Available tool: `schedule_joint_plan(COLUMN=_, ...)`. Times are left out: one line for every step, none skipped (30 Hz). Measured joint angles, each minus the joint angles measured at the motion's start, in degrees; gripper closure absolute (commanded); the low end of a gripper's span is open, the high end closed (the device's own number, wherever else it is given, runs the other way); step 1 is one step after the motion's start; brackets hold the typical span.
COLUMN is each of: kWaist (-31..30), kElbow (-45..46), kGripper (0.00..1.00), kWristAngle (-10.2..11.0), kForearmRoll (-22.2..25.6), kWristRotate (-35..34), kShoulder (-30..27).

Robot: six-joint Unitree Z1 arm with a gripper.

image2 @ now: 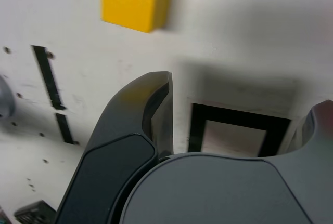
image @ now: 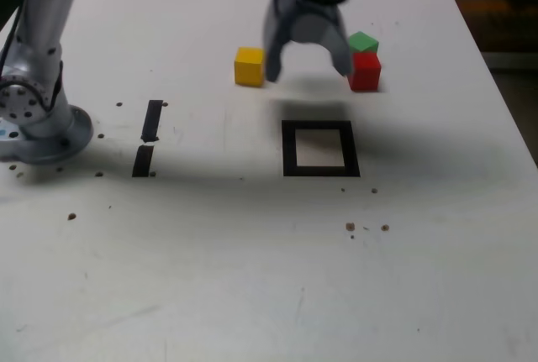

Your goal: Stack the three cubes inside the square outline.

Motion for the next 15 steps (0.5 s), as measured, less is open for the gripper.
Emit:
schedule_joint_plan(kWaist=-0.1, kElbow=-1.9, kGripper=0.11, kWristAngle=-0.5, kForearmRoll=0.7, kWristRotate=-0.4, kShoulder=1.8)
schedule_joint_plan(kWaist=-0.2, kElbow=-3.9, kGripper=0.12, kWristAngle=-0.9, kForearmRoll=2.0, kWristRotate=-0.8, kShoulder=3.4)
schedule_joint_plan(kWaist=-0.2, kElbow=-5.5, kGripper=0.12, kWristAngle=-0.9, kForearmRoll=3.1, kWristRotate=-1.0, kShoulder=4.3)
schedule_joint_plan(kWaist=-0.1, kElbow=-7.5, kGripper=0.12, kWristAngle=-0.8, kForearmRoll=4.2, kWristRotate=-1.1, kShoulder=5.0)
schedule_joint_plan(kWaist=0.1, kElbow=-9.3, kGripper=0.12, kWristAngle=-0.7, kForearmRoll=5.2, kWristRotate=-1.1, kShoulder=5.2)
schedule_joint_plan(kWaist=0.2, kElbow=-11.2, kGripper=0.12, kWristAngle=-0.6, kForearmRoll=5.9, kWristRotate=-1.1, kShoulder=5.6)
schedule_joint_plan(kWaist=0.2, kElbow=-13.1, kGripper=0.13, kWristAngle=-0.4, kForearmRoll=6.3, kWristRotate=-1.1, kShoulder=6.1)
schedule_joint_plan(kWaist=0.2, kElbow=-15.2, kGripper=0.13, kWristAngle=-0.2, kForearmRoll=6.5, kWristRotate=-1.3, kShoulder=7.2)
schedule_joint_plan(kWaist=0.2, kElbow=-17.1, kGripper=0.13, kWristAngle=0.0, kForearmRoll=6.5, kWristRotate=-1.4, kShoulder=8.2)
schedule_joint_plan(kWaist=0.2, kElbow=-19.0, kGripper=0.13, kWristAngle=0.1, kForearmRoll=6.5, kWristRotate=-1.5, kShoulder=9.1)
schedule_joint_plan(kWaist=0.2, kElbow=-20.8, kGripper=0.13, kWristAngle=0.3, kForearmRoll=6.5, kWristRotate=-1.7, kShoulder=9.7)
schedule_joint_plan(kWaist=0.2, kElbow=-22.4, kGripper=0.13, kWristAngle=0.5, kForearmRoll=6.6, kWristRotate=-1.8, kShoulder=10.0)
schedule_joint_plan(kWaist=0.2, kElbow=-24.4, kGripper=0.13, kWristAngle=0.8, kForearmRoll=6.7, kWristRotate=-1.9, kShoulder=10.0)
schedule_joint_plan(kWaist=0.2, kElbow=-26.2, kGripper=0.13, kWristAngle=1.0, kForearmRoll=6.9, kWristRotate=-1.9, kShoulder=10.0)
schedule_joint_plan(kWaist=0.3, kElbow=-27.1, kGripper=0.13, kWristAngle=1.2, kForearmRoll=6.9, kWristRotate=-1.9, kShoulder=10.0)
